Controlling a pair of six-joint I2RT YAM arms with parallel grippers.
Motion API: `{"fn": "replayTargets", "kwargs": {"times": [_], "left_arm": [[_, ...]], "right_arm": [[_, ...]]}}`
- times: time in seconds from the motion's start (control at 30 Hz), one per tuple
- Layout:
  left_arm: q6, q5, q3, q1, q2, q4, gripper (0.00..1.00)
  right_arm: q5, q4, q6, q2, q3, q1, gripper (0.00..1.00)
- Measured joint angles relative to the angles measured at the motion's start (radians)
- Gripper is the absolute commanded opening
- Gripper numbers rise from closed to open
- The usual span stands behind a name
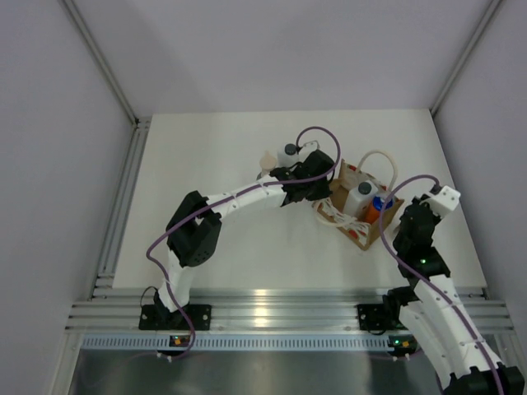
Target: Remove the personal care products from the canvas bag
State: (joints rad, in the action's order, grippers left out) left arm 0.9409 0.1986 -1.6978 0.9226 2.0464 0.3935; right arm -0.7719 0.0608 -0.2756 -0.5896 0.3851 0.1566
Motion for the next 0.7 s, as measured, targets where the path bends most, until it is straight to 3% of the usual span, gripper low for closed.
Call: {"fn": "replayTargets", "kwargs": {"times": [0.17,0.5,0.7], "left_arm": [[0.0,0.0,0.0,0.0,0.0,0.0,0.0],[-0.004,0.0,0.0,0.0,0.0,0.0,0.0],[-0.024,-0.001,0.0,0.0,0.0,-0.002,0.0]], "right_arm": [[-0.002,0.015,-0.037,0.056,-0.008,0.0,0.46],[0.054,0.174,-0.041,0.01,0.206,-0.002,0.52],[0.281,0.293,-0.005,-0.069,0.415,-0.003,0.52]]}}
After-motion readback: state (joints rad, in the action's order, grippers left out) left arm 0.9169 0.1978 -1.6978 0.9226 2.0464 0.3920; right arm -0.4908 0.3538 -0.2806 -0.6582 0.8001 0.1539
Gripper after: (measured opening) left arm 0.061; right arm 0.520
